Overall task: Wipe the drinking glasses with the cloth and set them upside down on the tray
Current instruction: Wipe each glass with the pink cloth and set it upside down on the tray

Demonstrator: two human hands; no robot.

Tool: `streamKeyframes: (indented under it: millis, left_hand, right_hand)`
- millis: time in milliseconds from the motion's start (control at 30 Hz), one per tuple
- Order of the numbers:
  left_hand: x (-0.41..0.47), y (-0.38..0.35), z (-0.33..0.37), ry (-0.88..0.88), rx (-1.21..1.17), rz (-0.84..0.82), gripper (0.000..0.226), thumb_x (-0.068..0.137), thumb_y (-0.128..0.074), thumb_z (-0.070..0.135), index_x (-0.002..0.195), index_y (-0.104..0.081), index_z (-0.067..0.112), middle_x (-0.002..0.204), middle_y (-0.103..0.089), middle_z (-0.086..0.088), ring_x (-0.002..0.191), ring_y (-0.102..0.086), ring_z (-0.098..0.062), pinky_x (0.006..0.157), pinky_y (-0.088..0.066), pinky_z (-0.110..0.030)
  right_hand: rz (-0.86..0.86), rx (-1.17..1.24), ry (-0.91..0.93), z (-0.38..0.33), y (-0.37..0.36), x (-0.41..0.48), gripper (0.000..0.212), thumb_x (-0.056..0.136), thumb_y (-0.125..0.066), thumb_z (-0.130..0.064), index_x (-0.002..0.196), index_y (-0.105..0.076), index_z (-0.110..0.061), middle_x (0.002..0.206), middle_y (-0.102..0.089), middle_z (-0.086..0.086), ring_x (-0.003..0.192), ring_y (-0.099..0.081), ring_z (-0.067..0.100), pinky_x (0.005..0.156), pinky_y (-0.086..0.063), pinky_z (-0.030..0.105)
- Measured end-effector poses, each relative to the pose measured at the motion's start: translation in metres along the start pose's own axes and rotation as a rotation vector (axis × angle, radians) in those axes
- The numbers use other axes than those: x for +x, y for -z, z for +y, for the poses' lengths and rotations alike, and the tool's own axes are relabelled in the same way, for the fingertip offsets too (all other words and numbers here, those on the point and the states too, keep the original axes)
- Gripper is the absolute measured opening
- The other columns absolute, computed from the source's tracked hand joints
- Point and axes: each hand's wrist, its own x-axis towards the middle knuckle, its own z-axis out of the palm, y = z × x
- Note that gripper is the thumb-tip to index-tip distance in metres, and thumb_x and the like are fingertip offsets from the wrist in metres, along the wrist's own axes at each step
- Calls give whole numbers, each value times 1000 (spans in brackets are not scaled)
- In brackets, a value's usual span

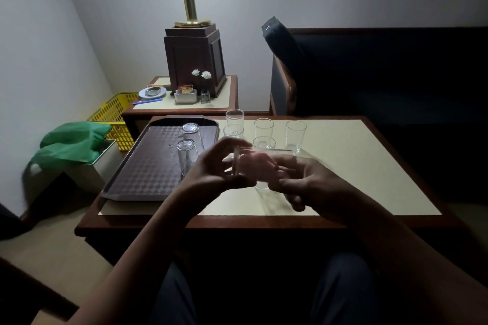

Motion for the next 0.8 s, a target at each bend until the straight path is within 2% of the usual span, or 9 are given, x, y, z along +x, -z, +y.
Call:
streamKeyframes:
  millis: [133,267,367,433,500,567,633,733,800]
  left_hand:
    - [-3,0,2,-45,110,51,63,72,-83,-16,127,-59,3,123,-70,-2,109,-73,-17,84,-59,-24]
    - [-2,2,-1,-44,18,142,65,73,-79,-20,130,-55,-1,123,-71,-8,106,-74,-25,84,-59,-25]
    - [-2,7,-5,-36,-11,194,67,71,-79,-20,131,-57,-1,125,-69,-18,108,-71,-35,81,-61,-28]
    - [-4,9,-7,-10,-33,200,65,72,-78,-20,131,-58,-2,126,-67,-24,108,-68,-42,80,-62,-30]
    - [-5,10,-9,27,-56,179,62,76,-76,-19,132,-58,-1,125,-65,-28,108,-67,-46,79,-62,-28]
    - [-2,7,-9,55,-37,169,59,77,-81,-9,131,-63,6,121,-70,-24,108,-70,-41,81,-61,-27]
    - [2,2,-9,61,10,159,58,72,-89,6,126,-67,12,116,-74,-17,108,-72,-36,88,-62,-34]
    - [4,-3,-7,55,66,137,62,70,-92,3,126,-67,10,116,-73,-20,109,-71,-40,96,-60,-51]
    - [4,0,-6,33,111,97,64,70,-92,-1,127,-64,7,117,-71,-19,108,-71,-41,93,-60,-54]
  right_hand:
    - [-5,290,-160,-4,8,0,28,85,-68,-6,112,-75,-6,67,-42,0,42,-34,3,37,-31,15]
    - [84,538,-109,-7,11,-4,23,91,-61,-21,107,-73,-10,72,-64,-7,43,-34,2,38,-32,10]
    - [238,497,3,-11,21,-5,25,95,-60,-28,106,-82,-22,98,-78,-4,55,-49,2,49,-44,11]
    - [455,267,129,-14,26,-5,22,101,-63,-20,119,-75,-24,108,-76,-1,77,-69,9,62,-55,21]
    - [580,-207,385,-14,26,-6,28,102,-66,-12,126,-71,-26,114,-76,-8,103,-74,12,81,-60,27]
    - [430,-728,591,-10,13,-7,41,97,-71,-8,132,-70,-29,132,-72,-10,127,-64,10,107,-53,36]
    - [316,-1070,629,-2,0,-3,43,95,-74,-17,136,-68,-26,143,-66,-5,142,-53,21,121,-35,58]
    - [393,-1337,764,-3,-11,3,29,87,-84,-18,116,-79,-20,124,-77,-1,129,-65,31,113,-34,65]
    - [398,-1326,847,-10,-12,5,16,91,-79,-16,107,-80,-16,107,-81,1,109,-74,28,104,-47,45]
